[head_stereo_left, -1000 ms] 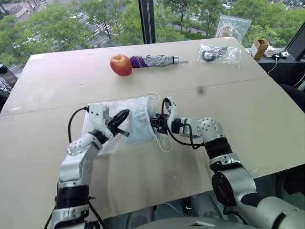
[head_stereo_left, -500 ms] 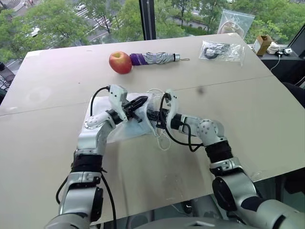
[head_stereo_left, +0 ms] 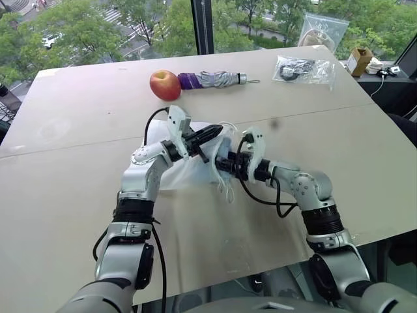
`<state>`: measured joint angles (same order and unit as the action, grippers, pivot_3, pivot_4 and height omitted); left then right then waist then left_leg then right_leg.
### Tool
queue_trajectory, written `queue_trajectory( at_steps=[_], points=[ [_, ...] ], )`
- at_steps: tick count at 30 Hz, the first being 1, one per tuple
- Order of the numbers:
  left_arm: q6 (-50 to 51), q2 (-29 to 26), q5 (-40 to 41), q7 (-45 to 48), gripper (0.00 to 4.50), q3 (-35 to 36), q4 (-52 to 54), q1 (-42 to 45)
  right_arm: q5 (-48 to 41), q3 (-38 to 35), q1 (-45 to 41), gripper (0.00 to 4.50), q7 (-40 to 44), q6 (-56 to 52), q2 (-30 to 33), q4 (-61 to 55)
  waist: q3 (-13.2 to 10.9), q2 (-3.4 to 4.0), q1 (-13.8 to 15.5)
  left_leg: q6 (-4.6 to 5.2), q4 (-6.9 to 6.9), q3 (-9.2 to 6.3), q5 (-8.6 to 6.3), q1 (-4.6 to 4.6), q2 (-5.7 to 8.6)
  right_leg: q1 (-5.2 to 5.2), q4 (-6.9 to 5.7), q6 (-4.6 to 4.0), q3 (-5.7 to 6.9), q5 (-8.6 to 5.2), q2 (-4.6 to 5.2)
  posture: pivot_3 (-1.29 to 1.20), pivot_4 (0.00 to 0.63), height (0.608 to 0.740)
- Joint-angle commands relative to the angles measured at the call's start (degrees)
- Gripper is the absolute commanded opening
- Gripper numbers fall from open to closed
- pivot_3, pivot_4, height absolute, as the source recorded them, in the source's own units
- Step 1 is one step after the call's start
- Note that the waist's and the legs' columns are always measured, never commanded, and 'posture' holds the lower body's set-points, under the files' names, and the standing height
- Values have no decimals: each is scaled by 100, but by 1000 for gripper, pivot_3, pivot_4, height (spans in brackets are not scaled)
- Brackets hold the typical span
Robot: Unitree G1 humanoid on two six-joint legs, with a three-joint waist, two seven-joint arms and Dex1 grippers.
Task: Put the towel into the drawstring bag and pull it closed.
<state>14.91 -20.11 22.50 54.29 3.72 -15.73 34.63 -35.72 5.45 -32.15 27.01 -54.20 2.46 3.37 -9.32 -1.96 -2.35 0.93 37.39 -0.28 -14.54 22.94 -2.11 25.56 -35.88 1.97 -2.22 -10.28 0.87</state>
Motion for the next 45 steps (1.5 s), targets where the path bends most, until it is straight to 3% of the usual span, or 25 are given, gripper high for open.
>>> queue_trajectory(
  at_steps=[1, 6, 10, 14, 18, 21, 25, 28, 29, 33, 37, 40, 44, 45],
  points=[
    [210, -388, 167, -23, 0, 245, 692, -397, -154, -341, 169, 4125, 510, 40, 577, -265, 0, 1, -11, 0, 0, 4, 0, -2, 0, 0, 0, 0, -5, 0, 0, 0, 150, 740],
    [564, -685, 439, -219, 0, 522, 1343, -903, -295, -615, 293, 4125, 745, 49, 1033, -320, -2, -1, 8, 0, -1, 4, 0, -7, -1, 0, -1, 1, -7, -1, -4, 0, 150, 740],
    [1262, -869, 935, -357, 0, 660, 2415, -1518, -345, -799, 281, 4125, 606, -17, 1000, -259, -3, -1, 3, 0, 0, 4, 0, -9, -4, 0, -3, 0, -9, -1, -6, 0, 150, 740],
    [2164, -1114, 1672, -432, 0, 595, 3733, -2356, -263, -476, 194, 4125, 362, -44, 449, -185, -3, -1, -39, 0, -1, 17, 0, -13, -6, 1, -2, 1, -22, -1, -6, 0, 150, 740],
    [2639, -1374, 2086, -609, 0, 734, 4405, -2879, -309, -690, -163, 4125, -189, 32, -418, 358, -4, 1, -24, 0, -2, 6, 0, -15, -12, 4, -7, -1, -15, -1, -16, 0, 150, 740],
    [2816, -1593, 2275, -659, 0, 898, 4639, -3175, -407, -1083, -533, 3448, -599, 237, -981, 935, -4, 1, -16, 0, 2, 3, 0, -18, -14, 2, -9, 0, -13, -1, -19, 0, 150, 740],
    [2709, -1769, 1963, -816, 0, 716, 4628, -3365, -540, -1402, -971, 1628, -982, 368, -1401, 1468, -5, 4, 48, -1, 7, 0, 1, -15, -3, -7, -3, -2, -4, -1, -5, 0, 150, 740],
    [2551, -1595, 1647, -1156, 0, 509, 4533, -3296, -576, -1466, -1194, 200, -1174, 474, -1555, 1675, -5, 4, 16, -3, 7, 15, 2, -12, 2, -6, 4, -2, -14, 0, 4, 0, 150, 740],
    [2418, -1520, 1451, -1305, 0, 453, 4472, -3268, -571, -1466, -1240, 30, -1213, 515, -1569, 1721, -5, 3, 6, -3, 7, 21, 2, -12, 2, -6, 5, -1, -18, 0, 5, 0, 150, 740],
    [2310, -1093, 1359, -1836, 0, 575, 4346, -3245, -531, -1475, -1307, 30, -1398, 738, -1561, 1855, -4, 3, -7, -3, 1, 15, 2, -13, -1, -3, 1, -2, -14, 0, 1, 0, 150, 740],
    [2277, -1224, 1365, -1621, 0, 428, 4759, -3753, -510, -1426, -1281, 30, -1508, 881, -1541, 1923, -4, 3, -25, -3, -4, 9, 2, -15, -6, 1, -5, -3, -12, 0, -6, 0, 150, 740],
    [2223, -1264, 1222, -1676, 771, 242, 4958, -4060, -536, -1349, -1247, 0, -1518, 882, -1557, 1890, -4, 4, -12, -2, -4, 8, 2, -16, -7, 1, -5, -3, -11, 0, -7, 0, 150, 740],
    [1863, -1266, 810, -1760, 2497, 83, 4883, -4135, -565, -1267, -1243, 0, -1489, 888, -1567, 1883, -4, 3, -3, -2, 3, 13, 2, -15, -3, -1, -2, -2, -14, 0, -2, 0, 150, 740],
    [1803, -1282, 734, -1752, 2497, 55, 4840, -4120, -576, -1267, -1261, 0, -1485, 900, -1568, 1911, -4, 3, -6, -2, 4, 16, 2, -15, -3, -1, -3, -2, -15, 0, -2, 0, 150, 740]
  ],
)
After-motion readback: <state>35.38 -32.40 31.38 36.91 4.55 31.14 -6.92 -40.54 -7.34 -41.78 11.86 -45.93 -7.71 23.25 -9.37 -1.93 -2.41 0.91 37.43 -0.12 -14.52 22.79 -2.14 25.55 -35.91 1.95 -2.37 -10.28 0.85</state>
